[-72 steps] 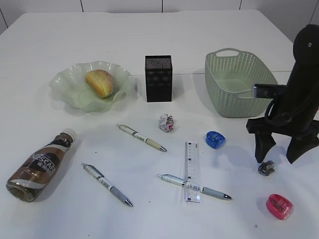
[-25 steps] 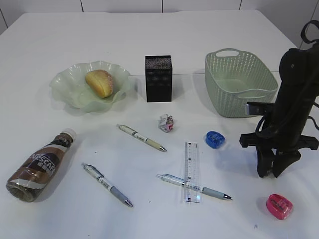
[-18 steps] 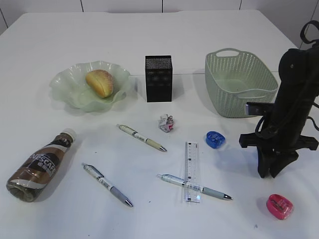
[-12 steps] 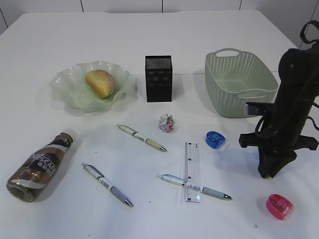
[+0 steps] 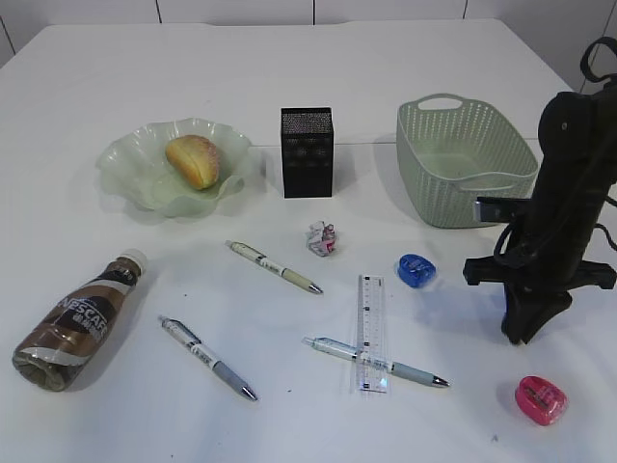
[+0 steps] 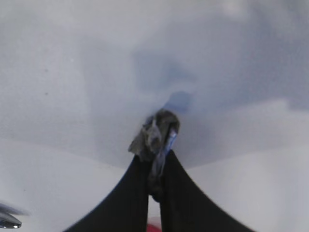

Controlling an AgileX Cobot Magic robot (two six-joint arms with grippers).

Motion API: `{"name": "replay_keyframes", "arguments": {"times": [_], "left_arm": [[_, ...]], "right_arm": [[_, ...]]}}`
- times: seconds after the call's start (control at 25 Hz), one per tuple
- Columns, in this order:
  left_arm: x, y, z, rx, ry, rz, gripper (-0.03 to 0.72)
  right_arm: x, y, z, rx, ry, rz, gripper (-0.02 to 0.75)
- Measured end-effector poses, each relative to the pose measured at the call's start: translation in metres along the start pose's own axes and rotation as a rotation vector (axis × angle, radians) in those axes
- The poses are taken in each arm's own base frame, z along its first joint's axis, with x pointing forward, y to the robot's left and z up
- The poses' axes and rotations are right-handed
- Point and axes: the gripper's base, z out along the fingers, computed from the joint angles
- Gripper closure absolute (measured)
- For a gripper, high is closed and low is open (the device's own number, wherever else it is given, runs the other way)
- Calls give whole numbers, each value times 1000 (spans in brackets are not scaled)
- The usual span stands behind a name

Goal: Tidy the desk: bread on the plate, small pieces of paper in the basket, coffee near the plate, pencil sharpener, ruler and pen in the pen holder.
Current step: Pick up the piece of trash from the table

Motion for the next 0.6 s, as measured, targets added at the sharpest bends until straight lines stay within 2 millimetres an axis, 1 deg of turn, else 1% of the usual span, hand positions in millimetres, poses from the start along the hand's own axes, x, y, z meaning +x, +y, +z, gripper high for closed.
{"name": "replay_keyframes", "arguments": {"times": [0.6], "left_arm": [[0, 0, 0, 0, 0, 0, 222]], "right_arm": [[3, -1, -2, 19, 97, -9, 708]]}}
